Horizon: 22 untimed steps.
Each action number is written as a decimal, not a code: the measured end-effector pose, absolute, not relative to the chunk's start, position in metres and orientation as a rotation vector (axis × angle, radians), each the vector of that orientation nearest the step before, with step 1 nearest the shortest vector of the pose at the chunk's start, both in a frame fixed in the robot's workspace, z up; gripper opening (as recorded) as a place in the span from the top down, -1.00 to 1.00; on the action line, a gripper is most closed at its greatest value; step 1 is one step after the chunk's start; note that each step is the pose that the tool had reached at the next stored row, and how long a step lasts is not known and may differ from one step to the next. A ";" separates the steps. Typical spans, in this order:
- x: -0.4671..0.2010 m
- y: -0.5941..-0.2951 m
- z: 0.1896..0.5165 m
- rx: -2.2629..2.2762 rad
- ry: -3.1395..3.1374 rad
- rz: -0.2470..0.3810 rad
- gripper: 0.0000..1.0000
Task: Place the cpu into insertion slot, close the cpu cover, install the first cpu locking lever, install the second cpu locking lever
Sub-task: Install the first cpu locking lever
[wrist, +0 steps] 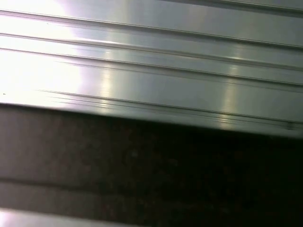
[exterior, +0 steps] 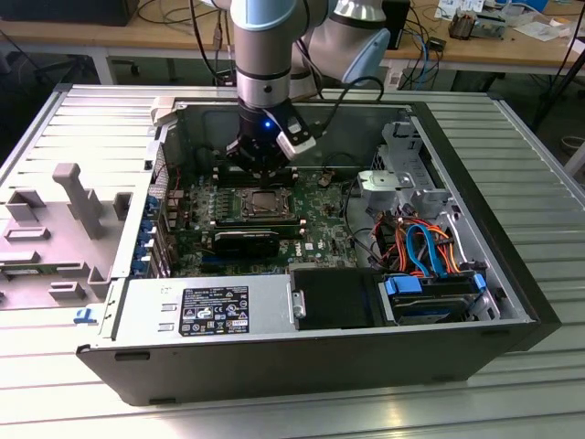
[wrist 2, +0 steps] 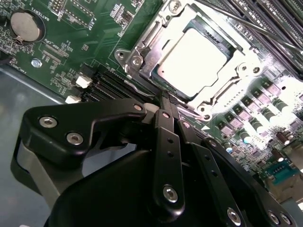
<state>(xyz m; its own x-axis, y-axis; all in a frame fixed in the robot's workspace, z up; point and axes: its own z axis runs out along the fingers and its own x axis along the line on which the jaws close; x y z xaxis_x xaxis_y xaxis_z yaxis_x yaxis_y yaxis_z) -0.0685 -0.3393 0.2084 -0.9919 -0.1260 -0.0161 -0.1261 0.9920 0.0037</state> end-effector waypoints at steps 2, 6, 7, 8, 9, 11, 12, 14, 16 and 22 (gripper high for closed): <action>-0.067 -0.339 0.208 -0.202 3.119 0.007 0.79; -0.064 -0.339 0.208 -0.211 3.119 0.008 0.79; -0.063 -0.339 0.208 -0.212 3.119 0.008 0.79; -0.062 -0.339 0.208 -0.213 3.118 0.008 0.79; -0.061 -0.339 0.208 -0.213 3.118 0.008 0.79; -0.058 -0.339 0.207 -0.213 3.118 0.008 0.79; -0.057 -0.339 0.207 -0.213 3.118 0.008 0.79; -0.056 -0.339 0.207 -0.213 3.118 0.008 0.79; -0.053 -0.339 0.207 -0.213 3.118 0.008 0.79; -0.048 -0.339 0.206 -0.213 3.119 0.007 0.79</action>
